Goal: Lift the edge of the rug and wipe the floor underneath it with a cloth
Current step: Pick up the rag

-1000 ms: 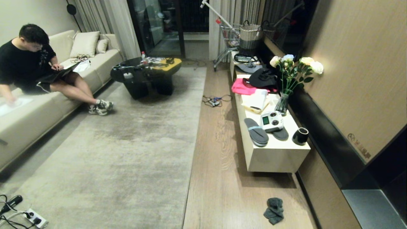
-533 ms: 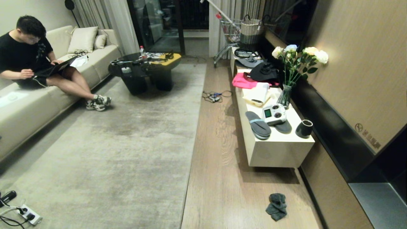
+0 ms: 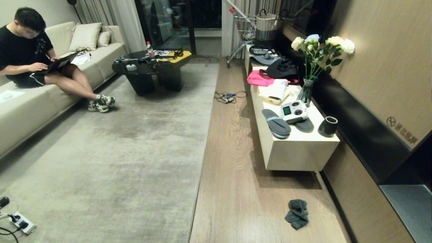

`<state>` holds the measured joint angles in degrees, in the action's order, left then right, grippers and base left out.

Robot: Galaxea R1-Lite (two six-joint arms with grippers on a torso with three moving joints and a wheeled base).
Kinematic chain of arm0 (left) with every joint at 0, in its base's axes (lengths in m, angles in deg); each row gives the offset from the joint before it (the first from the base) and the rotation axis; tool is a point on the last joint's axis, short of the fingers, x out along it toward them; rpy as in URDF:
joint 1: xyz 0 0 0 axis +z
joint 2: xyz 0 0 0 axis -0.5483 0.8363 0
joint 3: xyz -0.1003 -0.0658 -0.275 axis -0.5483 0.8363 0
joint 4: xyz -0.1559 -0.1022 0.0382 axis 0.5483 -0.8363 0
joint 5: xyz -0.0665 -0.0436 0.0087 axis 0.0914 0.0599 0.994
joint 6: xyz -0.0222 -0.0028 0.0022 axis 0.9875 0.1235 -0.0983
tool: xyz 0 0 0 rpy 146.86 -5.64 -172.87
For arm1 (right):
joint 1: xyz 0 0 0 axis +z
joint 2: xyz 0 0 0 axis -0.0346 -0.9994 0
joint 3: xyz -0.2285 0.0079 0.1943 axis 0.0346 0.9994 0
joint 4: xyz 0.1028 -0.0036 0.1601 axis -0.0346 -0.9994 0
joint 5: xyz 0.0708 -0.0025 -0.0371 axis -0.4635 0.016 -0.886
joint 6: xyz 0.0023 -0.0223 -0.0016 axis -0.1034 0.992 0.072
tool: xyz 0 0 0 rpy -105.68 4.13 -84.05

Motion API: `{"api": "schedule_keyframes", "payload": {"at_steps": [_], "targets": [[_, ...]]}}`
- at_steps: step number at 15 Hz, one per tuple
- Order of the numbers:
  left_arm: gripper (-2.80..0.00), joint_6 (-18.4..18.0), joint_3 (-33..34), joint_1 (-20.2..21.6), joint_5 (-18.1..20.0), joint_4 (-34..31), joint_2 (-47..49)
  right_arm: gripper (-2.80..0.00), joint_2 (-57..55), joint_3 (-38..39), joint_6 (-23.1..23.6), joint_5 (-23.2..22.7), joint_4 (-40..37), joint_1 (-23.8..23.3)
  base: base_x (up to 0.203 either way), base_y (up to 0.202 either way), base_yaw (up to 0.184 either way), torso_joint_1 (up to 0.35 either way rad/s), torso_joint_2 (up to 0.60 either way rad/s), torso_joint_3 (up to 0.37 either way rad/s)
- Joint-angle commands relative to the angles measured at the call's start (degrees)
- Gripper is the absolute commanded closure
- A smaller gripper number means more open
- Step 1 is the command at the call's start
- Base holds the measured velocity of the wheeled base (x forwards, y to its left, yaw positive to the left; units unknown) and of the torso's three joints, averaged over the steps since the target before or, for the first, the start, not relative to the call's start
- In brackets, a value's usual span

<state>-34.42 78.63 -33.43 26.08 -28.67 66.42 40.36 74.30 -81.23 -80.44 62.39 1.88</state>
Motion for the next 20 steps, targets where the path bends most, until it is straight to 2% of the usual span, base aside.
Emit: {"api": "schedule_keyframes", "payload": {"at_steps": [1,10,20], "targets": [[0.0,0.0,0.0,0.0,0.0,0.0,0.0,0.0,-0.1,0.0,0.0,0.0,0.0,0.0,0.0,0.0,0.0,-0.076,0.47,0.383],[0.0,0.1,0.0,0.0,0.0,0.0,0.0,0.0,-0.2,0.0,-0.1,0.0,0.0,0.0,0.0,0.0,0.0,-0.022,0.43,0.407],[0.0,0.0,0.0,0.0,-0.1,0.0,0.0,0.0,-0.1,0.0,-0.1,0.0,0.0,0.0,0.0,0.0,0.0,0.003,0.01,0.013]]}}
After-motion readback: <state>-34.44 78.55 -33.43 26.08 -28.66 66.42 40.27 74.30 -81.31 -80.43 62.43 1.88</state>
